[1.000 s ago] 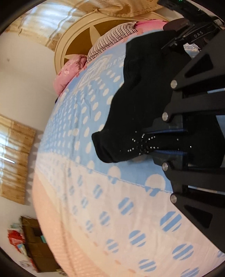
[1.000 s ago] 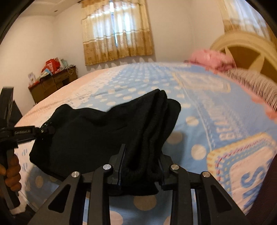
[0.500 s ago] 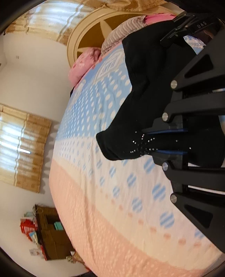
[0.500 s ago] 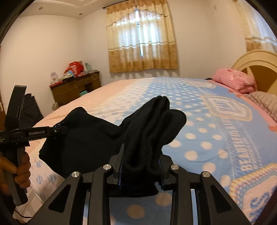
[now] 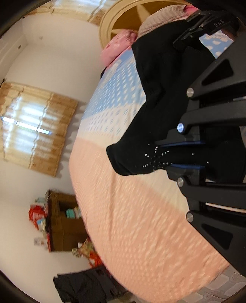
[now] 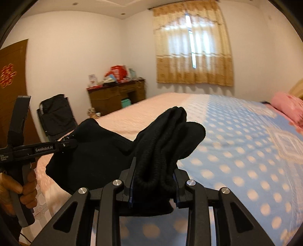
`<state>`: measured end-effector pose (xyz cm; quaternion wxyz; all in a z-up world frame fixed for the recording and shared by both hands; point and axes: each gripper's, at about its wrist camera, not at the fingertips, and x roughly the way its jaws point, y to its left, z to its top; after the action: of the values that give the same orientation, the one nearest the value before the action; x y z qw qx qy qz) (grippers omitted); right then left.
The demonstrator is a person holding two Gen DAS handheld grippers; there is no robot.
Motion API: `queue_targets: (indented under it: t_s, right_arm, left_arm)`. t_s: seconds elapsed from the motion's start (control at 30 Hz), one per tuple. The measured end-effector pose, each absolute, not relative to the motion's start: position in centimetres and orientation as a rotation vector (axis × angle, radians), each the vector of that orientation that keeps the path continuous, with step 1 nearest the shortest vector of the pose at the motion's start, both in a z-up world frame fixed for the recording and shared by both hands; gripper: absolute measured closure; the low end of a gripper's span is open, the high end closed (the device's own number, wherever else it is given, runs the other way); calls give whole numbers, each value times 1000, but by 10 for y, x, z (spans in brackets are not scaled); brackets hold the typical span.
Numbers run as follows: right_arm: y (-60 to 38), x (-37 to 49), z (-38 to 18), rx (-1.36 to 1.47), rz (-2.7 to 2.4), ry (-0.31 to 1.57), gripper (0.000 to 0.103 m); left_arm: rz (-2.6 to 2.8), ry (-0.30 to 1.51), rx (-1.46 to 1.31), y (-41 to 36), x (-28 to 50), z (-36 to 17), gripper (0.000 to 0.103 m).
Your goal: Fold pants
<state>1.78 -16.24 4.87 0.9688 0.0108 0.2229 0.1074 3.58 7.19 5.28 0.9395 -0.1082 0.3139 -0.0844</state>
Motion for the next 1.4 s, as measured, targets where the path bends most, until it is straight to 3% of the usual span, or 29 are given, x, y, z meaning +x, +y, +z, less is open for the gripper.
queue_targets:
  t_s: [0.37,0.6,0.7,0.77,0.83,0.97,1.23,1.33,1.4]
  right_arm:
    - [-71,122,57,-103,359,401,72]
    - [-49,199,-44,-233,343,692,70]
    - [-63,209,-53,-184,334,738,59]
    - [-70,214,-51,-184,314,752,39]
    - [-73,217,-52,-184,301,766,32]
    - [-93,210,-41,-55,310,788,32]
    - [-125,154,0,56,202,595,34]
    - [-98,143,13,11,293,554,60]
    - [-76,148,12,-10,359,586,63]
  left_arm:
    - [39,556,-218,130,80,64,88]
    - [115,745,-241,144,114,-12,84]
    - [139,800,-303,154,113,-39,65]
    - [178,784,-336,162,108,-43,37]
    - [180,788,-345,164,106,-42,34]
    - [206,834,-312,173,98,-33,13]
    - [411,717,-362,245,37,-10,11]
    - [430,684,-352,243,34,-3,13]
    - [391,680,-334,233,42,1,14]
